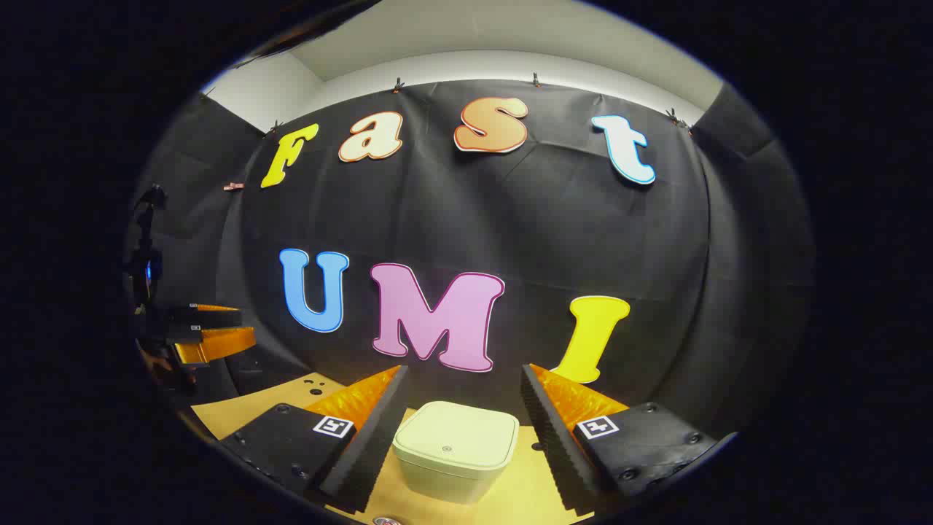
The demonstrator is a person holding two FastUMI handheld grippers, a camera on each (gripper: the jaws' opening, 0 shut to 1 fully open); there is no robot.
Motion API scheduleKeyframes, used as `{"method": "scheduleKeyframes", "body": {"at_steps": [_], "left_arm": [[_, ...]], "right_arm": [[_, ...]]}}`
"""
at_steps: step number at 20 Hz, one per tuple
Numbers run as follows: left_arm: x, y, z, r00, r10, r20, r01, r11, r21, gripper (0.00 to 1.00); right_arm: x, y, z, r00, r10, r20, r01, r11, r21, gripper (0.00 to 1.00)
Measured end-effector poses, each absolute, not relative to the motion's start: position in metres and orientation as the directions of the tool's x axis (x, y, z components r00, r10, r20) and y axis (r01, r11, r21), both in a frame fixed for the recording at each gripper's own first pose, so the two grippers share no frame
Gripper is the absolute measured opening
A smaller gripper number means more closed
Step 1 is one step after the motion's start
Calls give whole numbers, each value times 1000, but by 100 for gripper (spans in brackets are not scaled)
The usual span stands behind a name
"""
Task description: Press the lid of the desktop garbage bin to open it, pick up the crumpled paper on the desktop and throw it into the bin, then pick up the pop can on the desktop and drop it into the bin, and finally close the garbage bin lid.
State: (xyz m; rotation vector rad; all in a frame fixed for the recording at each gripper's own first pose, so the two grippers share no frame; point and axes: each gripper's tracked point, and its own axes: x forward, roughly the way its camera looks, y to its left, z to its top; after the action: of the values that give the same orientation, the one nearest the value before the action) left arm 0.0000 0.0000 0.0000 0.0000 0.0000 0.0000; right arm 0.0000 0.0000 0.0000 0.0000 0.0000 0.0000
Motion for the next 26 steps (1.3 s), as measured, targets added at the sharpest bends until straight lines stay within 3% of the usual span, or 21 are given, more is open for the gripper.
{"method": "scheduleKeyframes", "body": {"at_steps": [20, 21, 22, 25, 26], "left_arm": [[9, 2, -14, 999, 6, -43, -7, 1000, -17, 93], [10, 2, -13, 999, 6, -44, -7, 1000, -13, 93], [9, 2, -15, 999, 7, -45, -7, 1000, -9, 93], [10, 3, -15, 999, 8, -46, -8, 1000, -8, 93], [10, 3, -16, 999, 9, -45, -10, 1000, -9, 93]], "right_arm": [[11, -5, -17, 999, -4, -48, 6, 999, 39, 95], [14, -7, -21, 998, -10, -63, 13, 999, 45, 92], [15, -6, -25, 997, 0, -82, 5, 998, 57, 84], [19, 2, -30, 994, 47, -104, -35, 993, 114, 17], [21, -4, -26, 996, 31, -80, -21, 993, 118, 6]]}}
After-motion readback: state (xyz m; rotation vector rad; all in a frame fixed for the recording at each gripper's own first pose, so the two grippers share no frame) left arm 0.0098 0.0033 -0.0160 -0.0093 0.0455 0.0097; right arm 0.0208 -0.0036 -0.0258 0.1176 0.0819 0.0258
